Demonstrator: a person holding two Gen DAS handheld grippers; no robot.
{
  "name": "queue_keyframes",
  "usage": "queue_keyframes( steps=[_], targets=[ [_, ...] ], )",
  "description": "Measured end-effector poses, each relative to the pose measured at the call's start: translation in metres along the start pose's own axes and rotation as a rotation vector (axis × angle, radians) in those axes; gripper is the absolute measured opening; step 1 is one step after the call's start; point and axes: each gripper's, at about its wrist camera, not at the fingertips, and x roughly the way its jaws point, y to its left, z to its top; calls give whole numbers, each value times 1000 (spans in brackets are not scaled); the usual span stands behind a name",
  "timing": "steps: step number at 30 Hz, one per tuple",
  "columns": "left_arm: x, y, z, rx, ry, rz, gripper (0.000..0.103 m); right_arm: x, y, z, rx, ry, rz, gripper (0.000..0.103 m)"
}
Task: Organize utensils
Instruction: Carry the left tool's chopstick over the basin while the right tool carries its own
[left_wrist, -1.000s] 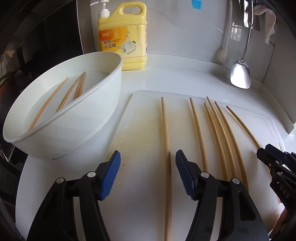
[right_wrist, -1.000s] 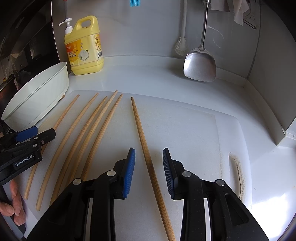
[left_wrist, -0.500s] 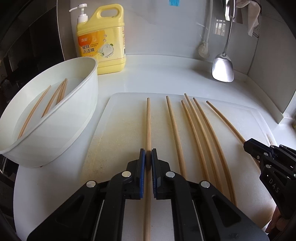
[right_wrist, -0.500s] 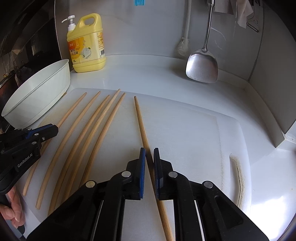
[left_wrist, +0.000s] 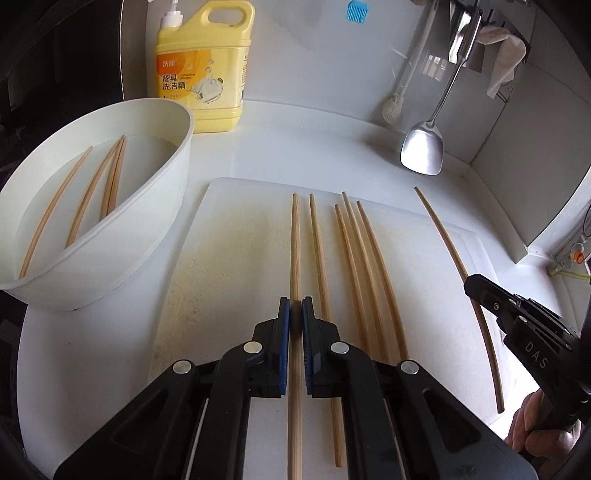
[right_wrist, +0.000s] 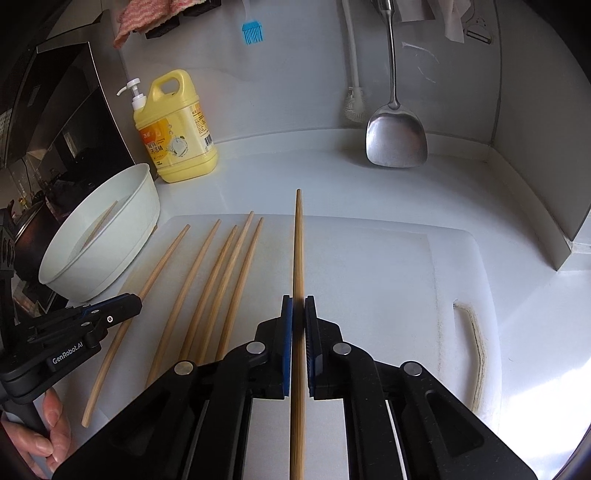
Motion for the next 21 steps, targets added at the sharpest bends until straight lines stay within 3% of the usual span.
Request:
queue_keyframes(
  steps=[9,16,21],
  targets=[
    [-67,22,28,-67,-41,34,7,-27,42,37,-42,-32,122,6],
    [-110,82,59,-139,-111,81,7,-23,115,75,-93,-29,240,6],
    [-115,144,83,-150,-131,105,7,1,179,102,-104,-21,277,6]
  ],
)
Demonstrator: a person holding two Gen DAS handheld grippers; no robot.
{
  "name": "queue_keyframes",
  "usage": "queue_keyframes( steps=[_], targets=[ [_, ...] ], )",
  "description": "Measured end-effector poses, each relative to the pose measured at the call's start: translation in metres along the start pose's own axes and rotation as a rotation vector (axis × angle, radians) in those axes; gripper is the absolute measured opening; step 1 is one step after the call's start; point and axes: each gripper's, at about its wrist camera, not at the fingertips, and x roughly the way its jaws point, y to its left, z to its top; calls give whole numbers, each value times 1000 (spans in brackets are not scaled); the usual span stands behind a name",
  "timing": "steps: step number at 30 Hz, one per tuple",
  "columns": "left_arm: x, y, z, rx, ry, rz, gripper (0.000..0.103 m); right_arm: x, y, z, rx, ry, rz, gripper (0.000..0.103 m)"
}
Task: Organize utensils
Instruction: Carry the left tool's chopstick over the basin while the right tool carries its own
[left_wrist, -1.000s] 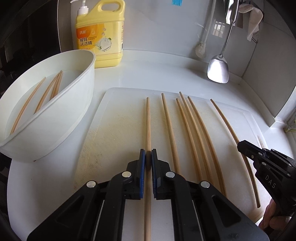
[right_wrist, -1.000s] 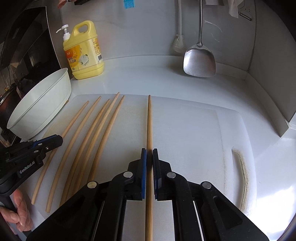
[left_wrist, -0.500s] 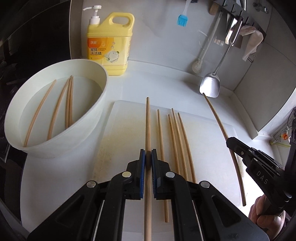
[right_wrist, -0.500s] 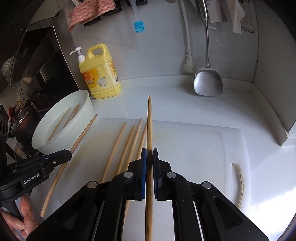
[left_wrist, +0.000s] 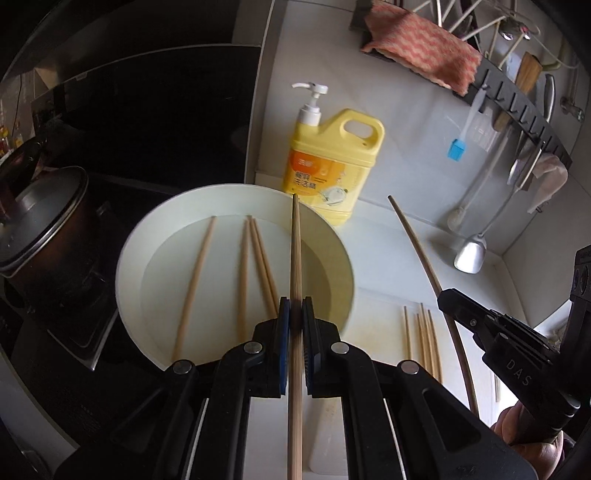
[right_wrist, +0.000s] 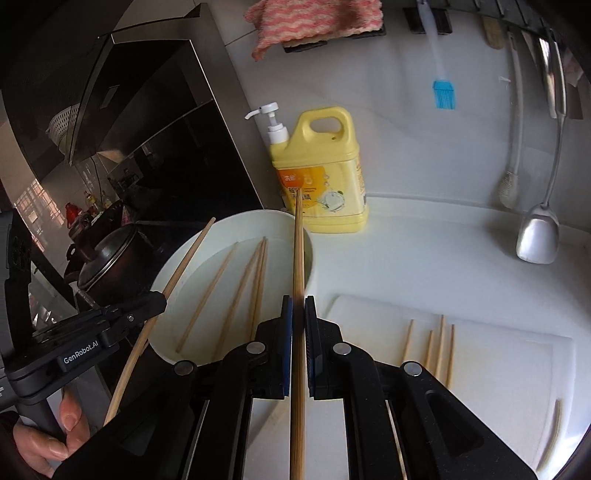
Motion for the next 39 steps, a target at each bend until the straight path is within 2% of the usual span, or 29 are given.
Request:
queue_keyframes(
  steps=[6,12,25,31,39],
  targets=[
    [30,60,33,4,22,6,7,59,52,25,0,37,16,6],
    [71,95,56,12,75,-11,7,114,71,36,72,91,8,6],
    [126,117,58,33,181,-49,7,179,69,35,141,217,-76,6],
    [138,122,53,36,222,-52,7,188,67,29,146,266,-98,6],
    [142,123,49,42,254,-44,8,193,61,22,152,288,-112,7]
  ],
)
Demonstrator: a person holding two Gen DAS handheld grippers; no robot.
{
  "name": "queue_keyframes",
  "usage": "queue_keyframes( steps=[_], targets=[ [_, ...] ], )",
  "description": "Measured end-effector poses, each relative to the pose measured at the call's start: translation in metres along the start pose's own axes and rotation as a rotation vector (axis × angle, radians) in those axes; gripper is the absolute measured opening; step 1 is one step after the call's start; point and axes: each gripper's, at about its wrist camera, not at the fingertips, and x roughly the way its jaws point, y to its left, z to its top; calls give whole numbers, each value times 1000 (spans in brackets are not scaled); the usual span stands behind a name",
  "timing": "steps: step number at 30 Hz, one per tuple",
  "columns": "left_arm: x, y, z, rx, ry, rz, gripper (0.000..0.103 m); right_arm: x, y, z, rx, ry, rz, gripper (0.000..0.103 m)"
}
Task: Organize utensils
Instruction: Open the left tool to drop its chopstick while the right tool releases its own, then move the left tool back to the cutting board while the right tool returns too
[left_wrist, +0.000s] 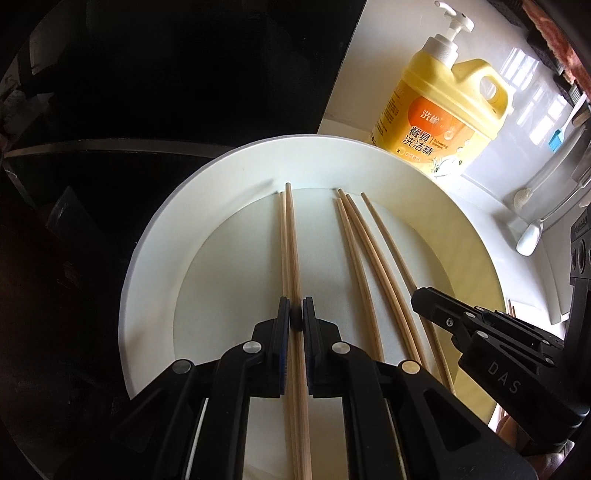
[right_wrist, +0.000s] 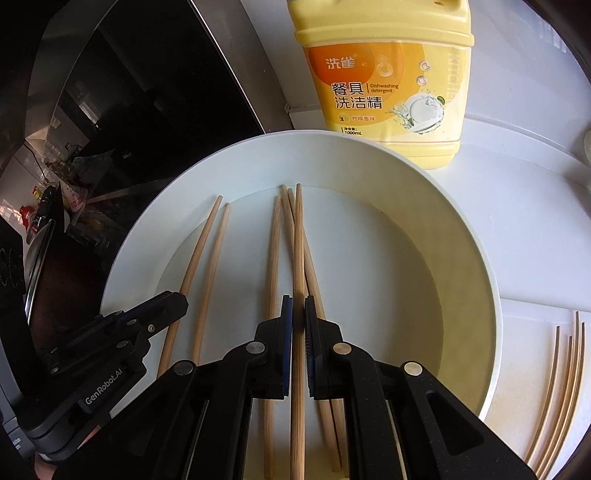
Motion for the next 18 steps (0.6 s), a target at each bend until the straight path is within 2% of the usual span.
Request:
queue_keyframes(
  steps=[1,6,12,18],
  targets=[
    [1,0,0,-2,2,5,9,0,0,0,0,1,-1,7],
    [-7,-1,-1,-3,-24,39,49,-9,-1,-1,-2,-25,-20,7],
    [-21,1,-3,10,-49,71,58,-24,-7,-4,13,-56,-23,13],
    [-28,5,-8,9,-42,76,59,-33,-7,-12,16,-71,-18,22]
  ],
)
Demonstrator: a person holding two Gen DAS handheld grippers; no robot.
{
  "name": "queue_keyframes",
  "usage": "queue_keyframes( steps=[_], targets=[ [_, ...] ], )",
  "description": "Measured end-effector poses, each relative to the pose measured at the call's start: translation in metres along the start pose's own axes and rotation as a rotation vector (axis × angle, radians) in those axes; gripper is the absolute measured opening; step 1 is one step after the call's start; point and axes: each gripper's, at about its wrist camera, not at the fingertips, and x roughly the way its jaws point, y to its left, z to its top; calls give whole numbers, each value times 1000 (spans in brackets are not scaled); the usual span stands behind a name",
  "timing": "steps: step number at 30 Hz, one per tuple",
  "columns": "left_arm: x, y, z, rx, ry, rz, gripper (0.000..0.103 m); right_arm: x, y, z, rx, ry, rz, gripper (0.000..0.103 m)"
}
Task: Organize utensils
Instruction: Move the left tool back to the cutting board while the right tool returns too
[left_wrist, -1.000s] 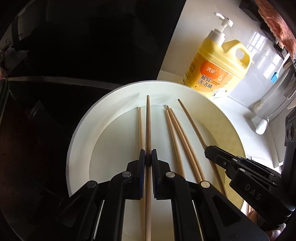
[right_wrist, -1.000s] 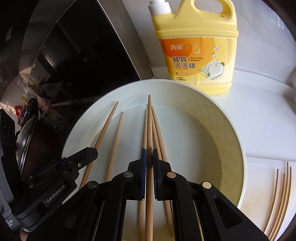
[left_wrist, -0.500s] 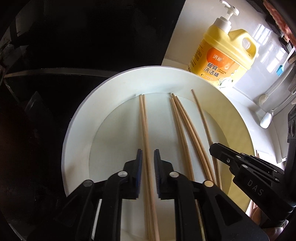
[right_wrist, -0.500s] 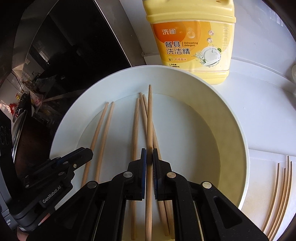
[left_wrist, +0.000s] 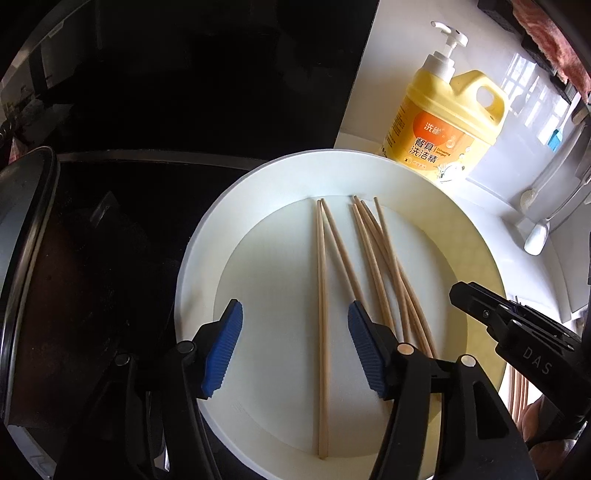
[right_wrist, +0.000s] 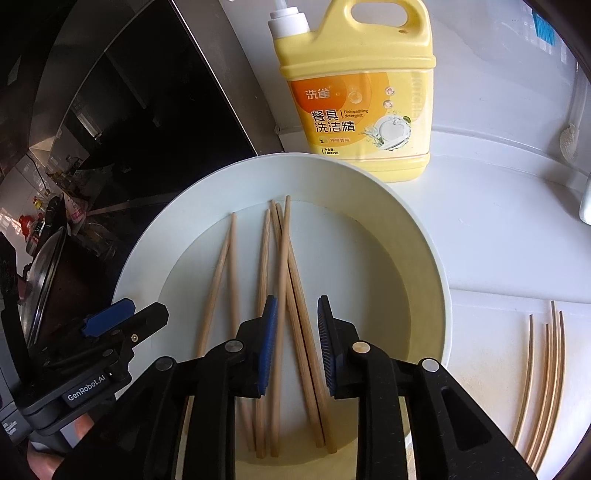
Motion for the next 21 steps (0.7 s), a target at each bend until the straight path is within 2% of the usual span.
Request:
queue_keyframes(
  steps=[5,9,12,19,21],
  targets=[
    [-6,2,-2,-12,-10,7,66,-6,3,-4,-3,-14,3,30],
    [-12,2,-2,-14,-20,9,72,-11,6,-7,-15,-25,7,32],
    [-17,2,-4,-15,-23,10,78,-15,8,-11,-19,-33,3,37],
    [-25,0,-7,2,-14,10,81,-28,10,-20,-23,-46,-8,42],
    [-29,-2,-9,8,-19,10,86,-34,10,-23,-28,-50,-12,44]
  ],
)
